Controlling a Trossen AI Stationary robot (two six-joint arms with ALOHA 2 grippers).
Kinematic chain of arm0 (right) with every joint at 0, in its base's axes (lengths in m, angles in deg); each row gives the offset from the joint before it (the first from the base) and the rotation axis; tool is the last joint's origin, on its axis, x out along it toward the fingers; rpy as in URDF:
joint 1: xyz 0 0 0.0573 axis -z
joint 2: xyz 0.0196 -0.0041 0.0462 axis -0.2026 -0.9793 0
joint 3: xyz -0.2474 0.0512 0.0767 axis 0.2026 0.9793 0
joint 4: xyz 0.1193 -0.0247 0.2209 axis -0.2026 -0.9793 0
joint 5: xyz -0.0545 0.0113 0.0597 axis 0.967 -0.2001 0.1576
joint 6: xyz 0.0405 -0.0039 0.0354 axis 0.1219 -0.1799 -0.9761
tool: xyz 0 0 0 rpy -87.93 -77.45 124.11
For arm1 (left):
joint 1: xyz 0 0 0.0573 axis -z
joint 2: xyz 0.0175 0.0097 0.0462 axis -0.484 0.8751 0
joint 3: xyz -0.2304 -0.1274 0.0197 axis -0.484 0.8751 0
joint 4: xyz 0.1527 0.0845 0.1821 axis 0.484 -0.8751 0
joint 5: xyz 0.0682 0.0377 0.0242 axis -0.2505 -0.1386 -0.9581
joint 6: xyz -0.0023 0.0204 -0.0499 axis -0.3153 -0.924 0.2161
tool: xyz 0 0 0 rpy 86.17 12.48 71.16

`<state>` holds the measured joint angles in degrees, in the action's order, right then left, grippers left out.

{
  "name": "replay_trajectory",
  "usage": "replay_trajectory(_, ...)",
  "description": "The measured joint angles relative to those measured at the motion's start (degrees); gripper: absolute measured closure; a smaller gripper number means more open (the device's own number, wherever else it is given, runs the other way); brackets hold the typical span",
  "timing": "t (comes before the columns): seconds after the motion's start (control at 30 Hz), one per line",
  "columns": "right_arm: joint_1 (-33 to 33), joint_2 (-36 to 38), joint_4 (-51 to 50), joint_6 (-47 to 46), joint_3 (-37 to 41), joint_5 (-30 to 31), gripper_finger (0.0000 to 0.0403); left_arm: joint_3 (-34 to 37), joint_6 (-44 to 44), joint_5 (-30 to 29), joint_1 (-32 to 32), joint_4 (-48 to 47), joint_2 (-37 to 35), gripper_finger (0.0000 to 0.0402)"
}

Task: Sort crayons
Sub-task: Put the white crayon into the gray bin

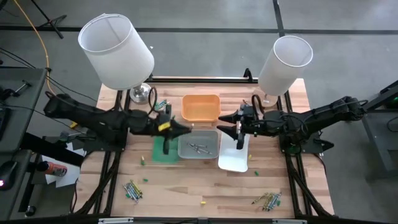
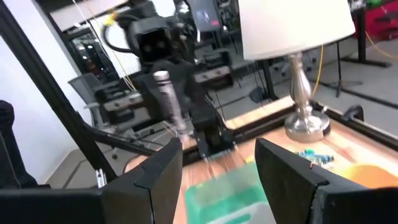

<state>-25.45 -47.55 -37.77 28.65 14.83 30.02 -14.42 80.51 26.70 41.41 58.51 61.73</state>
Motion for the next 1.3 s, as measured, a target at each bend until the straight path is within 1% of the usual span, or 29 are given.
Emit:
replay_trajectory(0.07,0.0,0.01,0.57,0.77,0.0,0.01,0.0206,0.02,-0.07,0.05,-1.0,2.38,1.22,0.0401)
replay_trajectory(0.3,0.0,0.0,0.74,0.9,0.0,0.01,0.0206,0.02,0.26,0.2,-1.54,4.12,3.57,0.0401)
replay_trajectory(0.43,0.0,0.0,0.76,0.9,0.0,0.01,0.0206,0.02,0.27,0.19,-1.54,3.5,3.57,0.0401)
replay_trajectory(0.53,0.0,0.0,0.76,0.9,0.0,-0.01,0.0206,-0.02,0.79,0.22,-2.43,0.75,3.98,0.0401)
replay_trajectory(0.57,0.0,0.0,0.78,0.92,0.0,0.0,0.0206,-0.66,1.63,0.26,-2.96,-1.5,4.65,0.0401)
replay_trajectory(0.63,0.0,0.0,0.76,1.05,0.0,-0.01,0.0206,-3.25,2.92,1.0,-4.15,-9.18,6.55,0.0401)
replay_trajectory(0.7,0.0,0.01,0.56,1.07,0.0,-0.01,0.0206,-7.56,2.99,2.69,-5.29,-16.63,9.75,0.0401)
replay_trajectory(0.8,0.0,0.01,0.34,1.24,0.0,-0.01,0.0206,-14.71,1.33,5.42,-5.97,-29.94,16.09,0.0401)
replay_trajectory(0.9,0.0,0.0,0.04,2.33,0.0,-0.01,0.0206,-20.53,-1.42,6.56,-6.07,-40.3,23.47,0.0401)
replay_trajectory(1.03,0.0,0.0,-0.67,2.41,0.0,0.21,0.0206,-24.9,-2.1,6.7,-5.66,-46.73,32.09,0.0401)
replay_trajectory(1.17,0.0,0.01,-1.66,2.01,0.0,0.15,0.0206,-25.88,-2.64,6.58,-5.53,-46.76,38.02,0.0401)
replay_trajectory(1.3,0.0,0.0,-1.82,2.01,0.0,-0.09,0.0206,-25.92,-2.73,4.66,-5.6,-47.01,41.72,0.0401)
